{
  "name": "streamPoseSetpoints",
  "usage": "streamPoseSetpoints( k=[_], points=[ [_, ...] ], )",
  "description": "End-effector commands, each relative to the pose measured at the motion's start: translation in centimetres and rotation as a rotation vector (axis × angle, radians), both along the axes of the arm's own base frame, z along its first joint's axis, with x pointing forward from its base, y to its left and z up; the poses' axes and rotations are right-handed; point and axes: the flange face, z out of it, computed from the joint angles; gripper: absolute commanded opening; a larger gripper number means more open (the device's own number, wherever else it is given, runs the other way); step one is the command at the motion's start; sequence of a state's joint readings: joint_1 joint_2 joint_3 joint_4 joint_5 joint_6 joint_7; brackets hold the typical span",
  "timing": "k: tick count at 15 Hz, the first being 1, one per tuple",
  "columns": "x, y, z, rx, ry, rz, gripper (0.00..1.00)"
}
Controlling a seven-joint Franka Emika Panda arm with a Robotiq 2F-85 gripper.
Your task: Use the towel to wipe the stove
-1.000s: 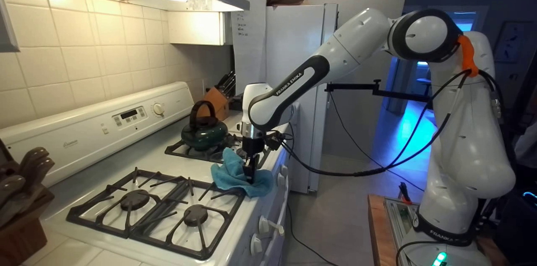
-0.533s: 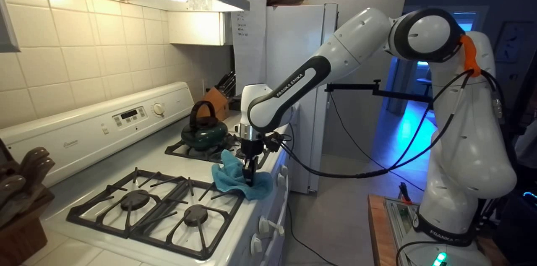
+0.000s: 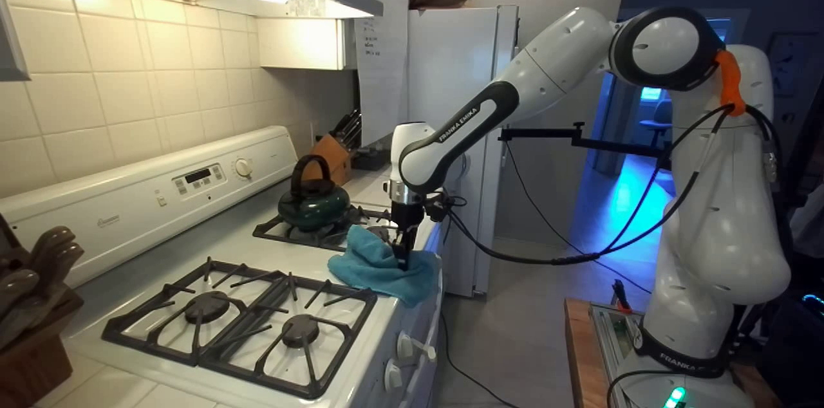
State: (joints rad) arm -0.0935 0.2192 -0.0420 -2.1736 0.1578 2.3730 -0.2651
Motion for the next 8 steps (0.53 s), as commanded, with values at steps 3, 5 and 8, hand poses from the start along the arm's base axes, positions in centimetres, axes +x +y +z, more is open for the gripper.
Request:
streamPoseSetpoints(
  k=[3, 5, 8],
  points=[
    [-0.7, 1.8, -1.3, -0.030, 0.043, 0.049, 0.02],
    [-0.5, 3.2, -1.6, -0.046, 0.053, 0.090, 0.02],
    [-0.5, 5.4, -2.1, -0.064, 0.070, 0.153, 0.02]
  ],
)
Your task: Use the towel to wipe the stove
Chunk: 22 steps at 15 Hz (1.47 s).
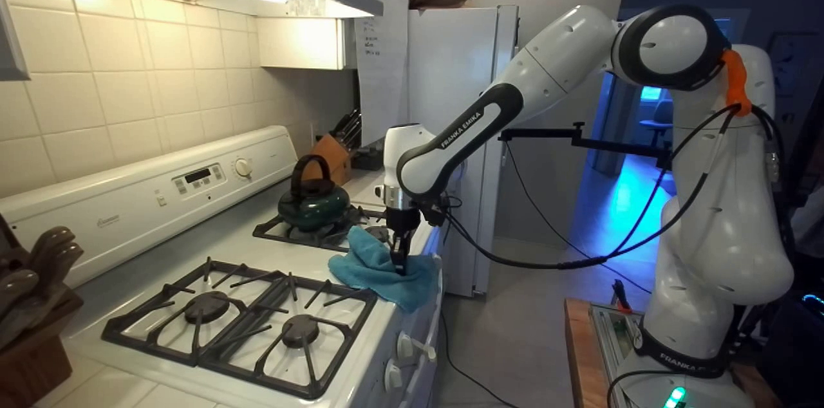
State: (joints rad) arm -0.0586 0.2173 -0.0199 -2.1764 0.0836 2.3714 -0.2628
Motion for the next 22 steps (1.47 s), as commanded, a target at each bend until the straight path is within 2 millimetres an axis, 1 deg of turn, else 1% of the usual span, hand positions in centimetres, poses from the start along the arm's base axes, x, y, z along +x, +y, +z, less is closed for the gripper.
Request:
streamPoseSetpoints(
  k=[1, 7, 11, 17, 22],
  points=[
    [-0.6, 2.9, -2.1, -0.026, 0.065, 0.061, 0.02],
    [-0.5, 6.2, -1.9, -0.022, 0.069, 0.134, 0.02],
    [-0.3, 8.3, -2.1, -0.018, 0.080, 0.172, 0.02],
    [0.3, 10.5, -2.4, -0.009, 0.071, 0.205, 0.02],
    [0.6, 12.9, -2.6, 0.003, 0.089, 0.239, 0.02]
  ],
)
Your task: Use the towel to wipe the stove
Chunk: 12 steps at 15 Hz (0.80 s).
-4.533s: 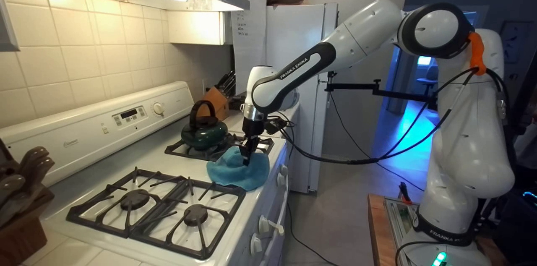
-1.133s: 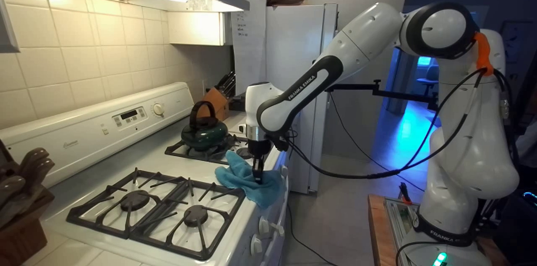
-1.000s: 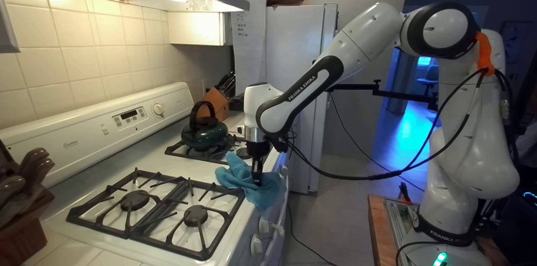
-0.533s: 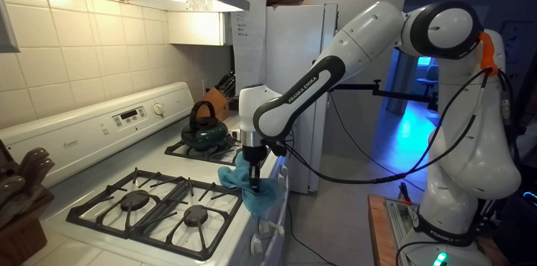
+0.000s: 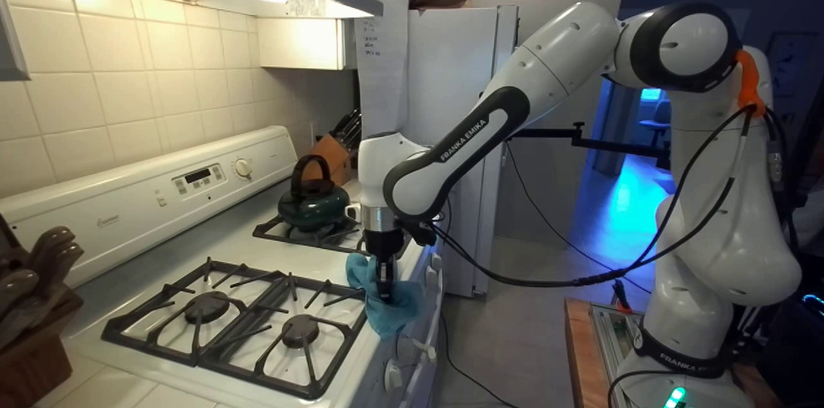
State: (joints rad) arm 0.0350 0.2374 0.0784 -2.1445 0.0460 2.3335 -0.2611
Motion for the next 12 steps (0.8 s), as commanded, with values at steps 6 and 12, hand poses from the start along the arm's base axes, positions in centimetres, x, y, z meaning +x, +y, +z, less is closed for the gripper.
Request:
streamPoseSetpoints(
  k=[6, 12],
  points=[
    [0.7, 4.8, -2.8, 0.012, 0.090, 0.062, 0.02],
    [0.6, 6.7, -3.1, 0.025, 0.093, 0.052, 0.02]
  ],
)
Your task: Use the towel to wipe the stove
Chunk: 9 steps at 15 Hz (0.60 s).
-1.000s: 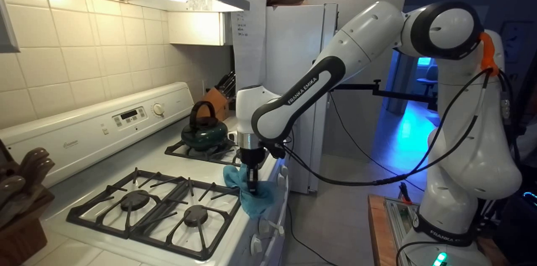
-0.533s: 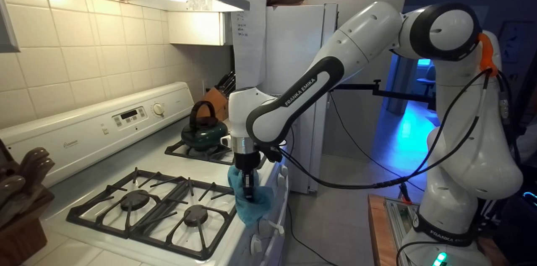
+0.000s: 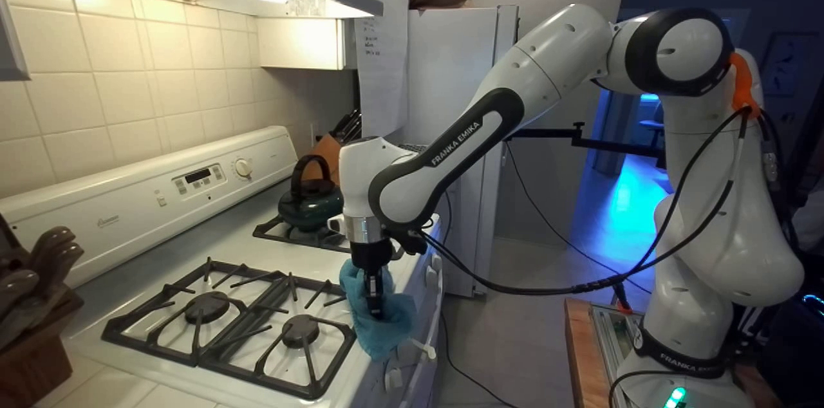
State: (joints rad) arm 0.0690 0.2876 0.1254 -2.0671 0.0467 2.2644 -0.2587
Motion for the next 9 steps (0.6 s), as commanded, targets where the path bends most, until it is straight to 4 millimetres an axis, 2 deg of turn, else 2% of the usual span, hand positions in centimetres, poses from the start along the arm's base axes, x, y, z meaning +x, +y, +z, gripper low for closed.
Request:
streamPoseSetpoints(
  k=[1, 9],
  points=[
    [-0.4, 2.3, -2.9, 0.010, 0.050, -0.037, 0.02],
    [-0.8, 5.0, -3.1, 0.020, 0.054, -0.096, 0.02]
  ],
)
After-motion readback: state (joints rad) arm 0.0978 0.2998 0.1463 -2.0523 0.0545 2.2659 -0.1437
